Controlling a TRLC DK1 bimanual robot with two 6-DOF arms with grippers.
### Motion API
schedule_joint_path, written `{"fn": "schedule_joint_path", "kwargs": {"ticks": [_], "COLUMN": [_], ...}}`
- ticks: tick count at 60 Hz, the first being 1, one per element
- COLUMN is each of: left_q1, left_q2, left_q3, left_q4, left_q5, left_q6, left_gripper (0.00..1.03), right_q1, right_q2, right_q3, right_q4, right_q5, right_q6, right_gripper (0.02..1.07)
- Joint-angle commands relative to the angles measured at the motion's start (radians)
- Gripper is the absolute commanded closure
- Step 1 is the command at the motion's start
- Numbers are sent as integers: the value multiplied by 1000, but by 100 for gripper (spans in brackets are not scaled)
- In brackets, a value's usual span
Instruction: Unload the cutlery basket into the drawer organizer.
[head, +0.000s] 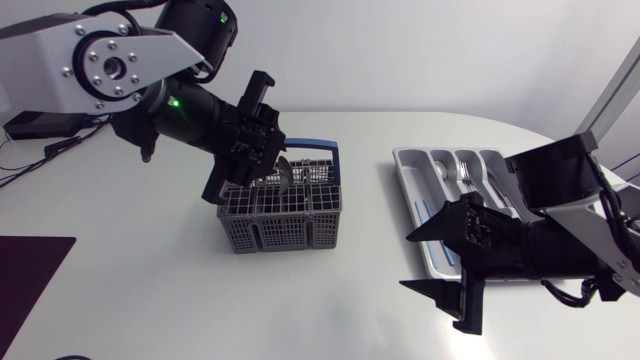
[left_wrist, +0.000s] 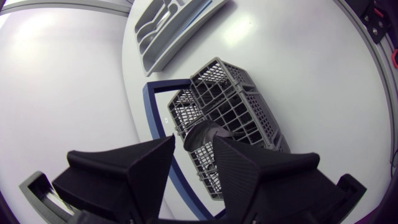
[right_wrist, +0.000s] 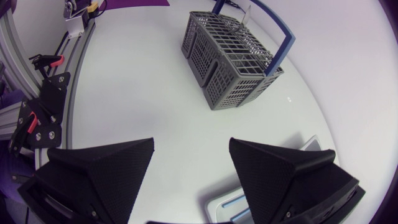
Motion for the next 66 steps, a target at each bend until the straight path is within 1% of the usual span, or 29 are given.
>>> {"fn": "schedule_joint_path", "kwargs": {"ticks": [1,8,25,34,37,43,58,66], "left_q1": [10,11,10,3,3,2,-4,-6], "left_q2": [40,72,130,164,171,178,181,181], "left_q3": [38,53,100,109,110,110,112,104], "left_q4": [2,0,-6,-9,-12,-12,-13,-13], "left_q5": [1,1,-2,-43,-52,-68,-69,-69], "left_q6": [78,122,184,218,228,241,248,244], "left_gripper": [61,70,70,70,75,75,99,100], "right_q1": [9,9,-4,-8,-11,-19,-20,-20], "right_q2": [23,39,57,56,56,56,51,49], "right_q3": [3,0,-3,-11,-12,-20,-31,-32], "right_q4": [15,25,28,28,28,28,27,25], "right_q5": [5,7,4,4,2,-1,-2,-2], "right_q6": [19,15,-8,-14,-19,-27,-31,-31], "right_gripper": [20,20,20,20,20,20,20,20]}}
